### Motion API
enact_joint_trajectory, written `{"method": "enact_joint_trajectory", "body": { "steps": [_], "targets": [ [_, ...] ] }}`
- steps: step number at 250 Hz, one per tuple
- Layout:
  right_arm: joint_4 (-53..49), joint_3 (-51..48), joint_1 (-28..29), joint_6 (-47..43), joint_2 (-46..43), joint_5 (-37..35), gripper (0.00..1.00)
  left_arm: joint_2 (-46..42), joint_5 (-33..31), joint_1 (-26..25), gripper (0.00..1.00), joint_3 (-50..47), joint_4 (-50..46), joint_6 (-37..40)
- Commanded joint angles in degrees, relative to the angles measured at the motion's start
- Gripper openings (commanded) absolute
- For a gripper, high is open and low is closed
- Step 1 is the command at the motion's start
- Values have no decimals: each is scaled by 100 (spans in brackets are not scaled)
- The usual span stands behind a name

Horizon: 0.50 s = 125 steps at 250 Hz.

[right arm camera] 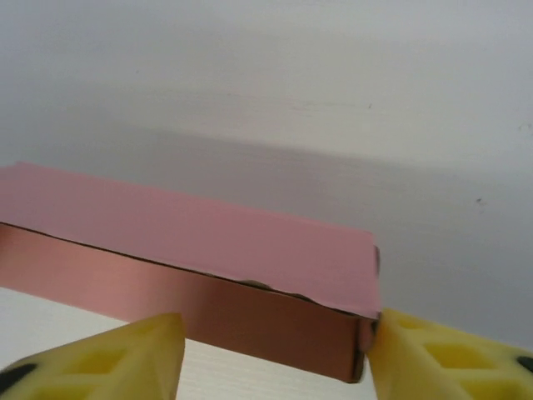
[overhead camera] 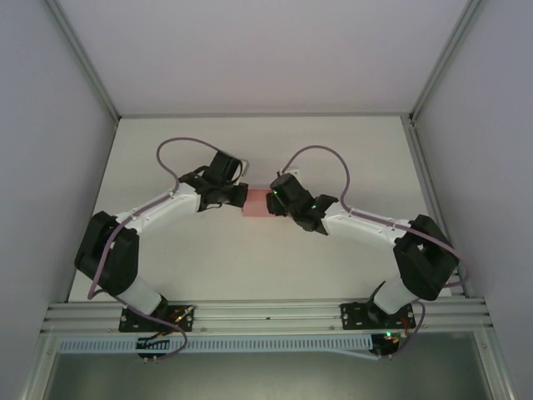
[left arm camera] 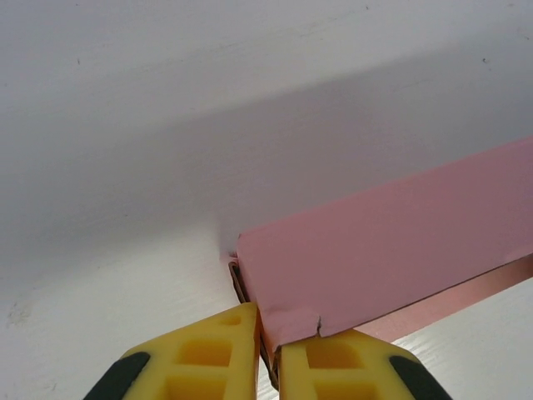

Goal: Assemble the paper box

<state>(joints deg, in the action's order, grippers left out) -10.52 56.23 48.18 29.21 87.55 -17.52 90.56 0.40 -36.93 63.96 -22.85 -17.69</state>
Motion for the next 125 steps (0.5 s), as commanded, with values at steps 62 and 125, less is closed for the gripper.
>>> {"method": "enact_joint_trajectory", "body": {
  "steps": [62,125],
  "targets": [
    [295,182,-893,672,-361,1107,71,172,203,-113,13,-41,-334,95],
    [77,-111,-1062,910,-229,1026,60,190,182,-120,18,0,-369,142]
  ]
}}
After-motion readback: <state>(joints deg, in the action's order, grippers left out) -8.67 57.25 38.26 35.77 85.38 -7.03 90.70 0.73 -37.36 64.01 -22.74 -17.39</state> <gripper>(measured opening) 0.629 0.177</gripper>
